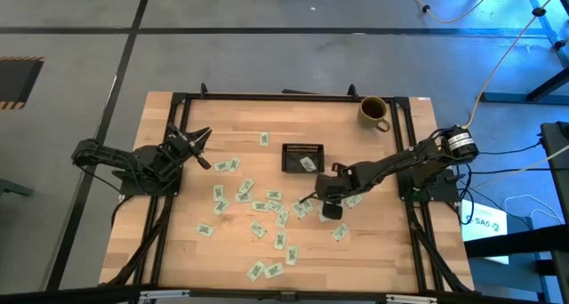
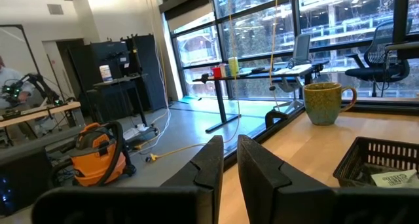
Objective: Pick and place Stevia / Truvia into bins
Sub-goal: Put the stevia packet into the black basket
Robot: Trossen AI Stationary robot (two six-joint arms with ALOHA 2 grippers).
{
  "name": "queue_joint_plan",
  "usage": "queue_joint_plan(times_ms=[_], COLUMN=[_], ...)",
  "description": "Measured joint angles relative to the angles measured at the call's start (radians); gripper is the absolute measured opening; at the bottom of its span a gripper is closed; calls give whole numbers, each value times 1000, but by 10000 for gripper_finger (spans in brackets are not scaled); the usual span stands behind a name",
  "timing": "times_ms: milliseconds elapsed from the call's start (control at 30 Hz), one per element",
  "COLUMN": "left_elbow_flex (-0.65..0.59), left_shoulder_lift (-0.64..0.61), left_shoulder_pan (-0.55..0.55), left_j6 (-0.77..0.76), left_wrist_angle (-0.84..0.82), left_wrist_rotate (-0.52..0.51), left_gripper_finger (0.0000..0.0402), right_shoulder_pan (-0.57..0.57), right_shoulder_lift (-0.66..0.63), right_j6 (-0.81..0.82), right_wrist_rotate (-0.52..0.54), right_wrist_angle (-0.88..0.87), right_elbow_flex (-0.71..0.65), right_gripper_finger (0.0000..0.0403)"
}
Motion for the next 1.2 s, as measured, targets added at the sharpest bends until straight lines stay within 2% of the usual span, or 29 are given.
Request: queue_joint_plan(times_ms=[233,567,700,1200], left_elbow_flex=[0,0,0,0], left_shoulder_lift=[0,0,0,0], left_shoulder_pan=[0,0,0,0], left_j6=[0,14,14,15], left_wrist_angle=[0,0,0,0], left_wrist_rotate=[0,0,0,0], left_gripper_finger=[39,41,38,40], right_shoulder_pan=[0,0,0,0], right_shoulder_lift=[0,-3,-5,-2], right_j6=[-5,18,15,-14], right_wrist_rotate=[0,2,7,-1], right_wrist_angle=[-4,49,95,81], right_elbow_flex=[-4,-93,-117,-122], right_gripper_finger=[68,44,46,69])
